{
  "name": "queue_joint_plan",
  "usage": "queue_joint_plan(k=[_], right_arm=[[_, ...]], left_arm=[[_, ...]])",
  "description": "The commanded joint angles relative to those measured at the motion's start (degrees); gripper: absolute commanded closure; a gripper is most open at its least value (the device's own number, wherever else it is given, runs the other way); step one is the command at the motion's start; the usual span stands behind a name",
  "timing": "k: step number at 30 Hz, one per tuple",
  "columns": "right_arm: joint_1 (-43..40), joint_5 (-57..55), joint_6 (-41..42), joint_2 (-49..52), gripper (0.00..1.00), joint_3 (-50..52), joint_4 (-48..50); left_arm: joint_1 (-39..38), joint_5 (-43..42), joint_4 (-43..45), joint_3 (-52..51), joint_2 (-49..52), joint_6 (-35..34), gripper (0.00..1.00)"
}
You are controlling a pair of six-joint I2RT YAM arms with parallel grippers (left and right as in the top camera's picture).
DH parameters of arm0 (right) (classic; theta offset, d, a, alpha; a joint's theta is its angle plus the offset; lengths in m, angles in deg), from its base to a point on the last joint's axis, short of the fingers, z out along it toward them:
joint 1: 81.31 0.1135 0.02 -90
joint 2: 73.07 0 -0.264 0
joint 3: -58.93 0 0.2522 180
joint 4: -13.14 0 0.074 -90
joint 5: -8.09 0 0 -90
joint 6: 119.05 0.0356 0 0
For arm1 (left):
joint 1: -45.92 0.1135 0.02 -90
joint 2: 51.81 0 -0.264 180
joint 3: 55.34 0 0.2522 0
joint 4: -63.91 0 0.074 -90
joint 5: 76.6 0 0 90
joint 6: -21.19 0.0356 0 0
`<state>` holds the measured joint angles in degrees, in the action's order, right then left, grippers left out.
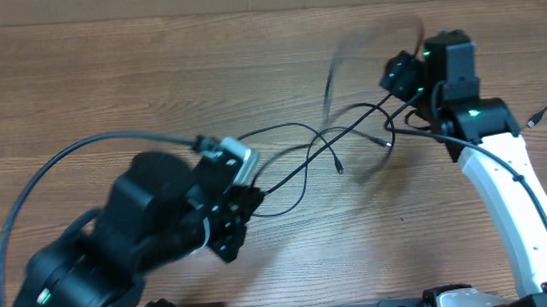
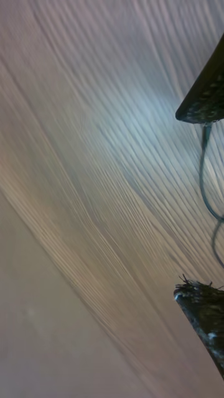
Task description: Untangle cables
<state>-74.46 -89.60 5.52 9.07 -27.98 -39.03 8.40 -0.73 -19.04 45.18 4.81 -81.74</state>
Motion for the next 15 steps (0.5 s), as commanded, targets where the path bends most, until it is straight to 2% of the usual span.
queue_joint_plan(k=[1, 3, 5, 8, 11, 15], right_arm=[[-3.6, -0.3, 1.0, 0.2, 0.19, 0.2, -0.2], [-5.4, 0.5, 1.0, 0.2, 0.19, 0.2, -0.7], [-6.9, 0.7, 0.9, 0.2, 0.1, 0.2, -1.1], [-8.6, 8.2, -5.2, 0.2, 0.02, 0.2, -0.5], [-8.9, 22.2, -18.7, 0.2, 0.0, 0.2, 1.7], [-8.0, 49.2, -40.2, 0.2, 0.0, 0.2, 0.6]], left_arm=[[-0.4, 5.0, -0.2, 1.6, -2.7, 0.1, 0.94], [-0.4, 5.6, -0.3, 1.6, -3.4, 0.0, 0.94], [-0.4, 5.7, -0.3, 1.6, -3.6, 0.0, 0.94], [-0.4, 5.8, -0.2, 1.6, -3.4, -0.2, 0.94], [-0.4, 5.7, -0.2, 1.6, -3.0, -0.4, 0.94], [-0.4, 5.7, -0.1, 1.6, -2.6, -1.3, 0.94]])
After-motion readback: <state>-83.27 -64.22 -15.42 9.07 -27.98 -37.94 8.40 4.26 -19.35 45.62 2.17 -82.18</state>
